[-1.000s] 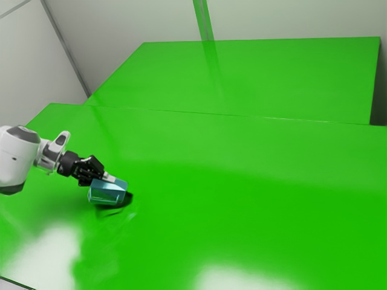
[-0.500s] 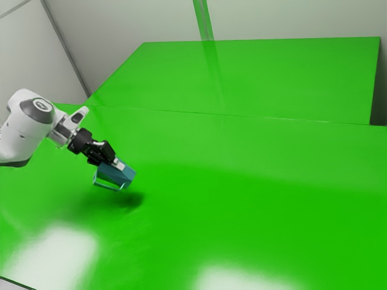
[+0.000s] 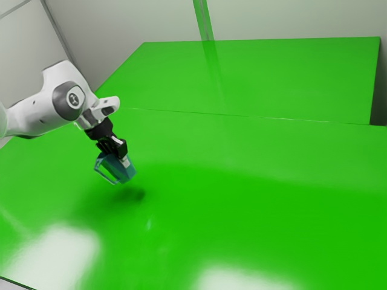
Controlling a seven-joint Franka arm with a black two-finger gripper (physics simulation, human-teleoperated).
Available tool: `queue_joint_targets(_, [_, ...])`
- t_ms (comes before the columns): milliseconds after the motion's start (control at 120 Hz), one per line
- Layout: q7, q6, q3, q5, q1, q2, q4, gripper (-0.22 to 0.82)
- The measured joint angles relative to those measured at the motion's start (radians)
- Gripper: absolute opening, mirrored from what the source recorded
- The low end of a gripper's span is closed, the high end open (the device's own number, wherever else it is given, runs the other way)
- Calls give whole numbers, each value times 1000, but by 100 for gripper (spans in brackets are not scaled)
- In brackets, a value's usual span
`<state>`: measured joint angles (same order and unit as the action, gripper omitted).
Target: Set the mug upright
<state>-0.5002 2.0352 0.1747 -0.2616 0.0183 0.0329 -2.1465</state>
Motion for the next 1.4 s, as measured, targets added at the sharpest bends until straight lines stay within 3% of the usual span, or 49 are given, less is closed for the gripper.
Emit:
queue_joint_targets(633, [372,53,-204,203,-53,126,-102,-18])
queue_joint_targets(1400, [640,227,-228,243,-44,72,-210,-18])
